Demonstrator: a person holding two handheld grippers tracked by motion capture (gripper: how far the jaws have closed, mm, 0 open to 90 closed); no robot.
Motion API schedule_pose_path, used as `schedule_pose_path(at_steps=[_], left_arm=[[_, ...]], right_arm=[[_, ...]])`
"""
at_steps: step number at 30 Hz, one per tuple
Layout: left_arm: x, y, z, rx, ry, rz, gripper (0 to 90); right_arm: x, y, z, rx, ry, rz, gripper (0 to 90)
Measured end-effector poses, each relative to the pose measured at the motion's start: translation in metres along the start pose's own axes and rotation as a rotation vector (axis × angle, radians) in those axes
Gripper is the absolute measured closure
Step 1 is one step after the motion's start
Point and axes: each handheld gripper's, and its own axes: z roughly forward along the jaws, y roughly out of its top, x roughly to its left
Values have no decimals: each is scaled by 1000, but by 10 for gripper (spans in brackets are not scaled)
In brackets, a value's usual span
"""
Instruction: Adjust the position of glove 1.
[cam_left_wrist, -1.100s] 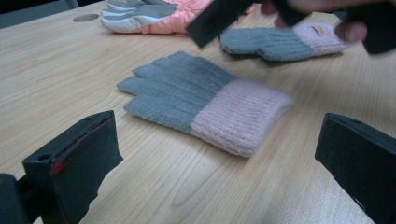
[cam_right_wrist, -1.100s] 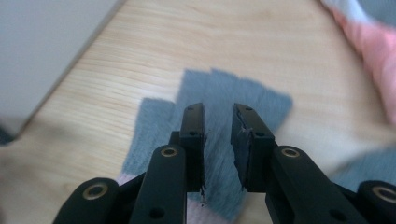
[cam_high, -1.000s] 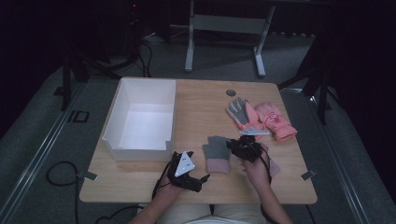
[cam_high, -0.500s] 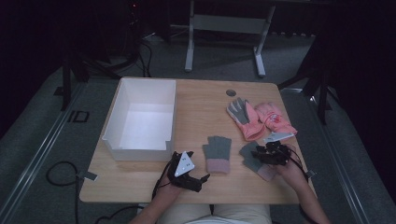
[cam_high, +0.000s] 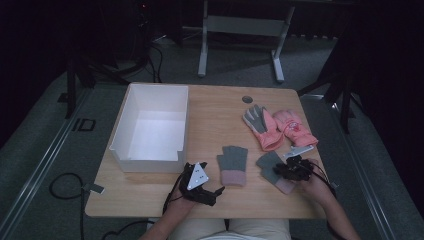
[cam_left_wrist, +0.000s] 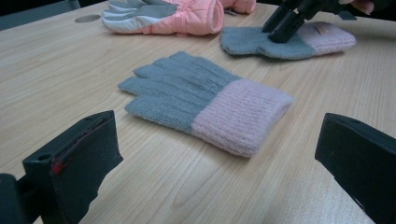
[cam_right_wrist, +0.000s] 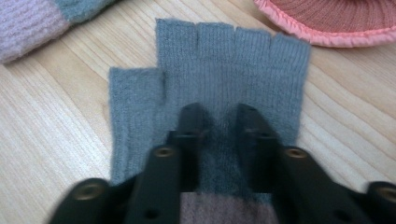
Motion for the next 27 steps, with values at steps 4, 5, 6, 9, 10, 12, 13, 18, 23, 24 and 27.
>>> schedule_pose_path(at_steps=[4,5,6,9,10,12,13,18,23,24,27], left_arm=[[0,0,0,-3,2,-1,0],[0,0,0,-3,2,-1,0],[0,0,0,-2,2,-1,0],[0,0,0,-2,5,-1,0],[0,0,0,-5,7,-4,0],[0,0,0,-2,6,-2,0],[0,0,0,-2,6,-2,0],[0,0,0,0,6,1,0],[0,0,-1,-4,6,1,0],[0,0,-1,-3,7,1,0],[0,0,-1,-6,9,1,0]], right_arm=[[4,3,-1,18,-22,19,847],[4,3,-1,18,-22,19,847],[4,3,-1,15,-26,18,851],[8,4,-9,-5,-36,56,855],[12,4,-19,-40,-41,92,855],[17,6,-35,-80,-64,126,855],[20,7,-42,-98,-77,149,855],[33,10,-69,-189,-145,247,855],[45,12,-82,-225,-194,306,856],[48,12,-86,-240,-221,348,855],[51,10,-86,-244,-246,388,856]])
